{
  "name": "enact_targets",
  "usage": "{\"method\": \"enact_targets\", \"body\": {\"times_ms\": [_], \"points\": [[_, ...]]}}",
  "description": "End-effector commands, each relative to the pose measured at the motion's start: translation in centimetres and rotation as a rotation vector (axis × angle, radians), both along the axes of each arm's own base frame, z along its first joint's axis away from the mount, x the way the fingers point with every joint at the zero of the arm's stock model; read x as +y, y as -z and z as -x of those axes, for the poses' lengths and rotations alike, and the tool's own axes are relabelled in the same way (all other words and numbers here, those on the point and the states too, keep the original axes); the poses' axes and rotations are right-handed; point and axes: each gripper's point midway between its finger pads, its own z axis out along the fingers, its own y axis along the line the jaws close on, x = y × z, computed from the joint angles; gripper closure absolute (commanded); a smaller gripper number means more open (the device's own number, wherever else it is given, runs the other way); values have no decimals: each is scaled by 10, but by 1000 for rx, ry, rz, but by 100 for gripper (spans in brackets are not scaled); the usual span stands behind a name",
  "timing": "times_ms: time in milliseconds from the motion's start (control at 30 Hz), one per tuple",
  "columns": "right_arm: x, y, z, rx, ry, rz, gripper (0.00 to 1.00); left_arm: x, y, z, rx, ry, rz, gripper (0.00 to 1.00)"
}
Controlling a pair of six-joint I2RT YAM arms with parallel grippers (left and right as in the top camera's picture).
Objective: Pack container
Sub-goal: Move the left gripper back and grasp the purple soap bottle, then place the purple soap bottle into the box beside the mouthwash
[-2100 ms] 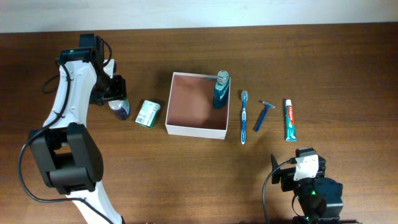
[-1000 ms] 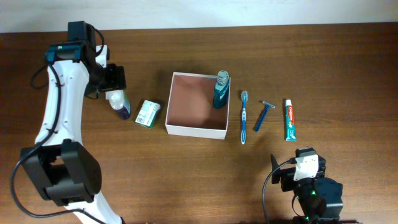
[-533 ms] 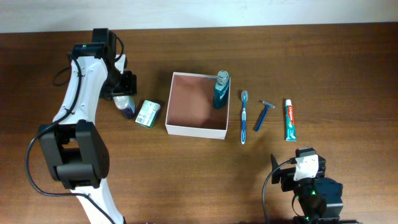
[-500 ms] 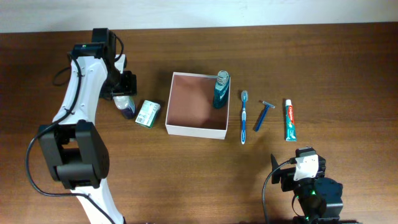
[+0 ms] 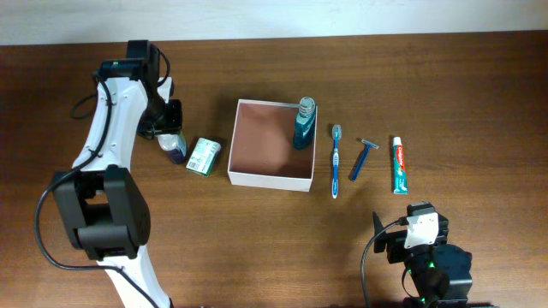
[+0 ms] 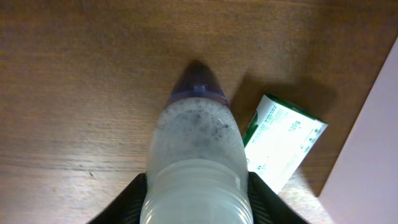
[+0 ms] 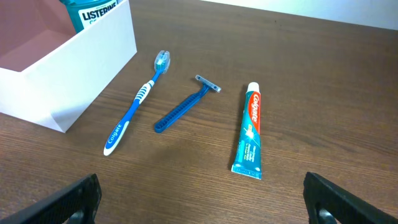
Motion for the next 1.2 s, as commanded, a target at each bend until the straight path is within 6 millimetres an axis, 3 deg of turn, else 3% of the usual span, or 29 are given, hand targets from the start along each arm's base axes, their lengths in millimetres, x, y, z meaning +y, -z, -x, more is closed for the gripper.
{"method": "enact_targets", "body": {"times_ms": [0,133,233,333,400,533,667,767,900,1033,1167], "points": [[-1,-1,0,-5,8,-13,1,-6,3,1,12,-6,41,80],[-1,-1,0,-5,8,-13,1,-5,-7,1,14,-6,38,91],[-1,-1,0,-5,8,-13,1,-6,-29,-1,-5,-6,38,99],[-1,-1,0,-5,8,-13,1,-6,-66,-4,-59,-4,38,99],[-1,-1,0,-5,8,-13,1,-12,-106,-7,-139,6,43,99],[-1,-1,0,-5,8,-13,1,-40,-158,-2,-252,71,71,99],[-1,-1,0,-5,8,-13,1,-80,-185,9,-316,165,90,99],[-1,-1,0,-5,8,-13,1,-115,-188,17,-324,249,105,99],[-1,-1,0,-5,8,-13,1,-161,-175,24,-296,313,127,99],[-1,-1,0,-5,8,-13,1,-193,-149,19,-268,329,143,99],[-1,-1,0,-5,8,-13,1,-215,-110,10,-220,339,154,99]]}}
